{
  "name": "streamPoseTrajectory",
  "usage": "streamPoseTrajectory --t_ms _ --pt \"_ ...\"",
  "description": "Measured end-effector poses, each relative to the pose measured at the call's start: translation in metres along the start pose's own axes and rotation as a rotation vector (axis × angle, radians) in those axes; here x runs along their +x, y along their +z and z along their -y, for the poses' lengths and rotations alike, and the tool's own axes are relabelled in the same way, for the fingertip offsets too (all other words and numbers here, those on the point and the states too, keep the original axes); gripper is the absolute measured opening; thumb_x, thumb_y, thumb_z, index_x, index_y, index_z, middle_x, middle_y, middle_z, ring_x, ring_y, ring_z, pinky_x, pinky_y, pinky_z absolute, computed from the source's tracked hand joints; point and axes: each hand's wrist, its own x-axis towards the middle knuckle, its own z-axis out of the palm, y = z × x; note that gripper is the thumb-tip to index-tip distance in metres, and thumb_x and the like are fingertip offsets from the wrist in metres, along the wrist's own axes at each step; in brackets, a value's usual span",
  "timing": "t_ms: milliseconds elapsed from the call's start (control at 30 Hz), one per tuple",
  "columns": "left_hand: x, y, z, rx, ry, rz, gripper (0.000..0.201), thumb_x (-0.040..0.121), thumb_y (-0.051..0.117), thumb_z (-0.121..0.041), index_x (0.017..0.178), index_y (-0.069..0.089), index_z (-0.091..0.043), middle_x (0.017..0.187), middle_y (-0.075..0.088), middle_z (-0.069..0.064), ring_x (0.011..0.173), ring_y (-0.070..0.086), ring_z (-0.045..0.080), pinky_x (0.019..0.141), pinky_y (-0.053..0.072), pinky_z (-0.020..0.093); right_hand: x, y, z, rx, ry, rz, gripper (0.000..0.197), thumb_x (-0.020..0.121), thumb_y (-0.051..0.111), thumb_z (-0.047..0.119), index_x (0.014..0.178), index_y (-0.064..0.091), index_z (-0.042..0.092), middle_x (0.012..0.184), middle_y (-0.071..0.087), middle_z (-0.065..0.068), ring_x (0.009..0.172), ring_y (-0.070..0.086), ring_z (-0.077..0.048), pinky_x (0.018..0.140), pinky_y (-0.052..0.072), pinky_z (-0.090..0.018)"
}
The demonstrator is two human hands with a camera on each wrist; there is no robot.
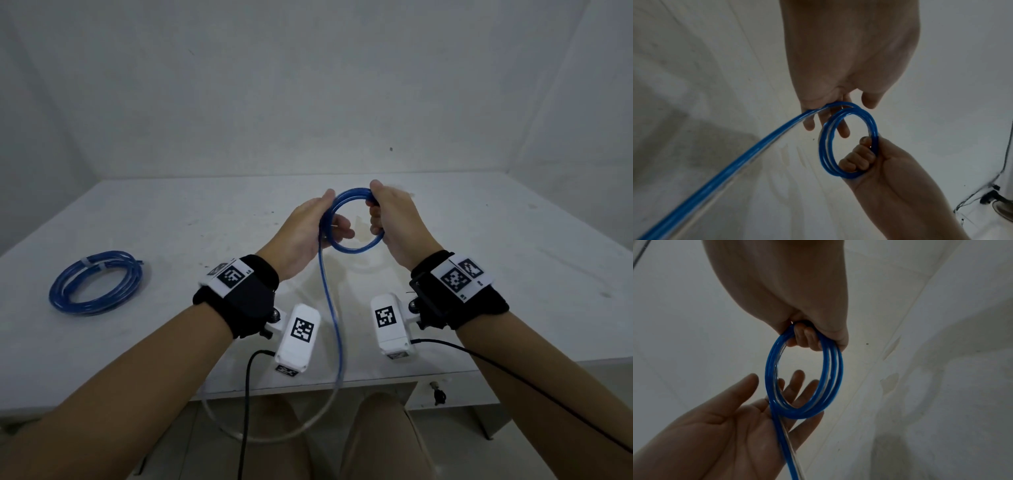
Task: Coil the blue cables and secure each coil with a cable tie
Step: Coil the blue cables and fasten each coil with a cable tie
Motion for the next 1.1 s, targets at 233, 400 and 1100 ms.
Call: streamPoseTrajectory --t_ms 233,400,1100 --pt "0.0 0.0 0.001 -0.049 -0.108 -0.089 0.039 0.102 0.042 -0.037 0.072 0.051 -0.014 0.05 0.036 -0.006 0.049 0.037 0.012 0.061 0.037 0.027 -0.002 0.009 -0.011 0.033 0.032 0.06 0.029 0.1 0.037 0.026 0.077 0.048 0.013 0.059 0.034 0.004 0.05 0.029 -0.01 0.055 0.029 -0.027" --pt "-0.001 -0.007 0.001 -0.075 -0.069 -0.189 0.037 0.102 0.043 -0.034 0.071 0.05 -0.015 0.048 0.033 -0.008 0.05 0.03 0.01 0.059 0.033 0.025 -0.007 0.012 -0.01 -0.002 0.098 0.149 0.032 0.102 0.034 0.028 0.096 0.059 0.009 0.074 0.044 -0.001 0.066 0.044 -0.015 0.067 0.041 -0.029" --pt "-0.001 -0.046 -0.012 -0.344 0.022 -0.49 0.035 0.101 0.044 -0.031 0.071 0.048 -0.015 0.05 0.033 -0.007 0.045 0.028 0.009 0.055 0.03 0.024 -0.011 0.014 -0.001 -0.693 0.056 0.463 0.024 0.097 0.047 0.033 0.112 0.049 0.015 0.099 0.053 -0.002 0.08 0.046 -0.013 0.07 0.037 -0.028"
